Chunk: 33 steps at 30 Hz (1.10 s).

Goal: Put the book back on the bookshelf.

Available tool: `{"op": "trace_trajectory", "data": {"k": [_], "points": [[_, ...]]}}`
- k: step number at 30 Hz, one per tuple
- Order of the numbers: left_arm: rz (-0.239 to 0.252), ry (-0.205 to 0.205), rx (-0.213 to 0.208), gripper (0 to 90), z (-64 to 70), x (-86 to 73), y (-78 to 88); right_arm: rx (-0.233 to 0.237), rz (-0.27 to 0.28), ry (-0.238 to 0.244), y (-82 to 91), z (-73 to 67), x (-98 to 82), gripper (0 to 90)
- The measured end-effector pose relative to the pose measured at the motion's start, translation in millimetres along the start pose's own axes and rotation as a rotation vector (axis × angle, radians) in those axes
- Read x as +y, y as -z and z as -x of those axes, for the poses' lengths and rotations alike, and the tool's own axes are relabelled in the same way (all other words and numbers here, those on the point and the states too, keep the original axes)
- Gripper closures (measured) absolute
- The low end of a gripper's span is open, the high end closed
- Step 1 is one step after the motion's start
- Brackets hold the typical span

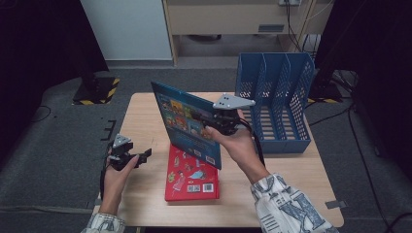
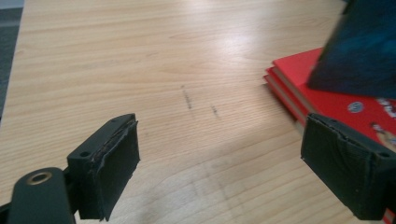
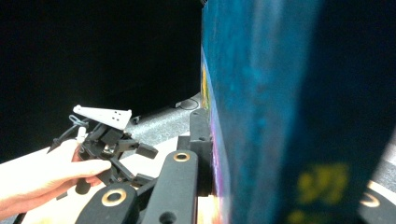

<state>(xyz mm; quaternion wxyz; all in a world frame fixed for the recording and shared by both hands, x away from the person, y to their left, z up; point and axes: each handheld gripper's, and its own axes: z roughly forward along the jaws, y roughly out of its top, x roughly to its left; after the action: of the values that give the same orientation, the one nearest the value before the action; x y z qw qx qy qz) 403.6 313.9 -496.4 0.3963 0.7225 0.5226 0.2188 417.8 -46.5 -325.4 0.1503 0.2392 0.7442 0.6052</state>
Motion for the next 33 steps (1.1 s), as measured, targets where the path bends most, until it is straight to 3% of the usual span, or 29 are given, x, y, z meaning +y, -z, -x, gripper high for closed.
{"op": "trace_trajectory", "data": {"k": [1, 11, 20, 22, 33], "points": [[-0.011, 0.021, 0.01, 11.2, -0.6, -1.8, -2.7, -0.001, 0.001, -0.001, -0.1, -0.2, 0.8, 82.7], [-0.029, 0.01, 0.035, 11.6, 0.4, -3.6, -6.0, -0.006, 0.01, -0.012, -2.9, 2.5, 7.2, 82.7], [-0.062, -0.036, 0.055, 10.9, 3.6, -5.3, -9.9, -0.024, 0.026, -0.027, 2.5, 6.7, 12.2, 82.8], [-0.085, -0.057, 0.065, 9.4, 6.1, -5.9, -12.2, -0.042, 0.028, -0.032, 5.0, 8.6, 14.7, 82.7], [-0.11, -0.07, 0.065, 6.7, 8.0, -7.9, -15.1, -0.122, 0.029, -0.031, 14.3, 15.8, 20.1, 82.6]]}}
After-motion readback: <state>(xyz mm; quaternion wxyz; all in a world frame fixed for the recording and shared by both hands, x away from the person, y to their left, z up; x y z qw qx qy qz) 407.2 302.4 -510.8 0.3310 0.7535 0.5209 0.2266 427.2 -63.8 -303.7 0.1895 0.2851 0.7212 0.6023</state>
